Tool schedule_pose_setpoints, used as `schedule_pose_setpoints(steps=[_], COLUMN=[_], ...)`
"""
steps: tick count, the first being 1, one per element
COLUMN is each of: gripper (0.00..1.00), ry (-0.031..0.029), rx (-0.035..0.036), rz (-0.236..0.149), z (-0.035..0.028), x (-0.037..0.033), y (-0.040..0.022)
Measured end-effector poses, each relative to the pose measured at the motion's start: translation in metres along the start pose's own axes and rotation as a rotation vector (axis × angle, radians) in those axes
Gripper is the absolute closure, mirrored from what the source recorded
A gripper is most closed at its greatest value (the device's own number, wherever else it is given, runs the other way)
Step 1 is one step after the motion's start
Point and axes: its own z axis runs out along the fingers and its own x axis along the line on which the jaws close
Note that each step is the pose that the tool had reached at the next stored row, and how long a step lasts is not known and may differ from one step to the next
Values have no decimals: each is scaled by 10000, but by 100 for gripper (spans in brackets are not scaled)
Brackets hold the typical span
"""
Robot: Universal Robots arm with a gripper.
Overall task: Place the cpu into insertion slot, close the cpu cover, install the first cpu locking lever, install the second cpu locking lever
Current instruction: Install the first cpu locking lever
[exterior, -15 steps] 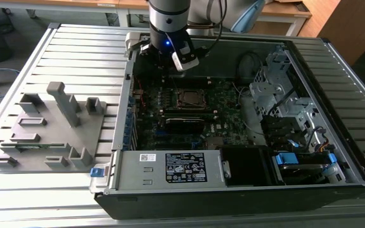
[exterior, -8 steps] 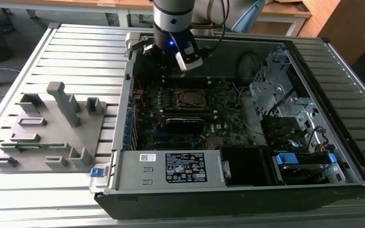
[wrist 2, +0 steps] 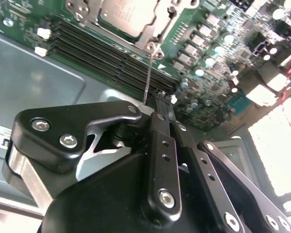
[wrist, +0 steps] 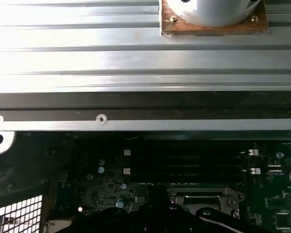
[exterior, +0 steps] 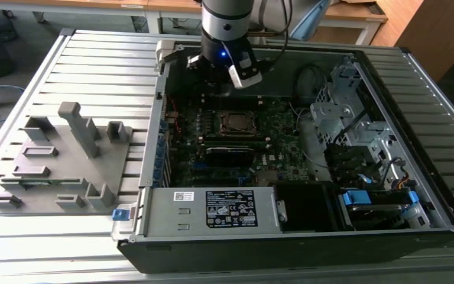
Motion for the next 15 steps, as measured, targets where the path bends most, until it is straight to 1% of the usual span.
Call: schedule_pose_setpoints(steps=[7,15], gripper=[89,89], ry=[1,1], rx=[1,1], rz=[0,0], z=[-2,0], x=[-126,-135], y=[3,3])
